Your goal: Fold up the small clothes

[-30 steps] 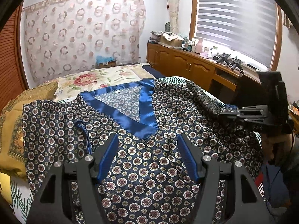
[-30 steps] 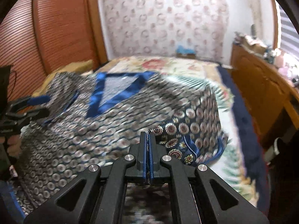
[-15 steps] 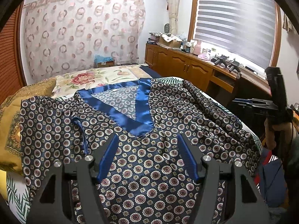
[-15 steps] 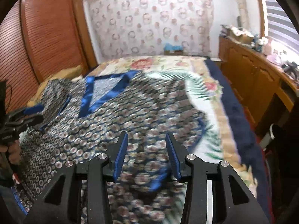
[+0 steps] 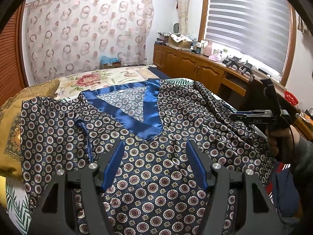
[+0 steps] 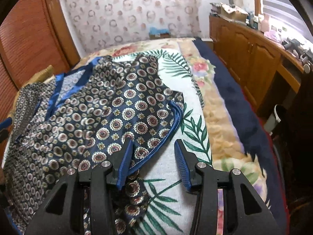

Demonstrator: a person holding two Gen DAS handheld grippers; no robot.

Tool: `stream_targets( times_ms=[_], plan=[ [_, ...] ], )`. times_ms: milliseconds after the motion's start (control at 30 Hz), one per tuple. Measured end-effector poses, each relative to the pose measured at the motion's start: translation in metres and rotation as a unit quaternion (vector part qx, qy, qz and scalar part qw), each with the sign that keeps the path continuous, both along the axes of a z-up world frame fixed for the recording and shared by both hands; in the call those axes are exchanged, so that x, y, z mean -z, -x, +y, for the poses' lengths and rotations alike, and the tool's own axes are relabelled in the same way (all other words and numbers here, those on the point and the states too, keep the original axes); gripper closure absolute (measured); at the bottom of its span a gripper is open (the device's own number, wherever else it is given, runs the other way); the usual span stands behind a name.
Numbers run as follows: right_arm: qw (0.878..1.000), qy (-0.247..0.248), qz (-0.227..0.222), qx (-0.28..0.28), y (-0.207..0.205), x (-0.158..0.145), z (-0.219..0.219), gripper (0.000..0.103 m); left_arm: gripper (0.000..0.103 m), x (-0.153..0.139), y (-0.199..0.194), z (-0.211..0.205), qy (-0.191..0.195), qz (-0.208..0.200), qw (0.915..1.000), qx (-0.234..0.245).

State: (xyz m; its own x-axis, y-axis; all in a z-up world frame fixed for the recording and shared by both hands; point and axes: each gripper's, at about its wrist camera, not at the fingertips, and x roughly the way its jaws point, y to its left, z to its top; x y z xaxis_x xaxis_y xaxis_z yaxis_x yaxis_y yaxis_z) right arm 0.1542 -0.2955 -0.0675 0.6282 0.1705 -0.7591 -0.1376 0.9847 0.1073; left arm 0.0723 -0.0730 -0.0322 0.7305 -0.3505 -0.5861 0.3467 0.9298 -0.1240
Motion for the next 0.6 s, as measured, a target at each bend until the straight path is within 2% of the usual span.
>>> stream_targets(
  times_ms=[67, 233, 267, 600],
  plan=[
    [1.0, 0.018, -0.001, 0.007, -0.002, 0.0, 0.004, 0.062, 0.038, 0.002, -0.001, 0.002, 0.001, 0.002, 1.0, -0.002],
    [0.999, 0.039, -0.002, -0.013, -0.005, 0.0, 0.016, 0.096, 0.038, 0.008, -0.003, 0.008, 0.003, 0.01, 0.9999, -0.013],
    [0.999, 0.042, -0.005, -0.017, -0.004, -0.001, 0.018, 0.1, 0.038, 0.009, -0.004, 0.009, 0.004, 0.012, 0.9998, -0.015],
    [0.996, 0.021, -0.074, -0.053, 0.006, -0.048, 0.045, 0.103, 0.038, 0.012, -0.003, 0.014, 0.011, 0.016, 0.9996, -0.021]
  ],
)
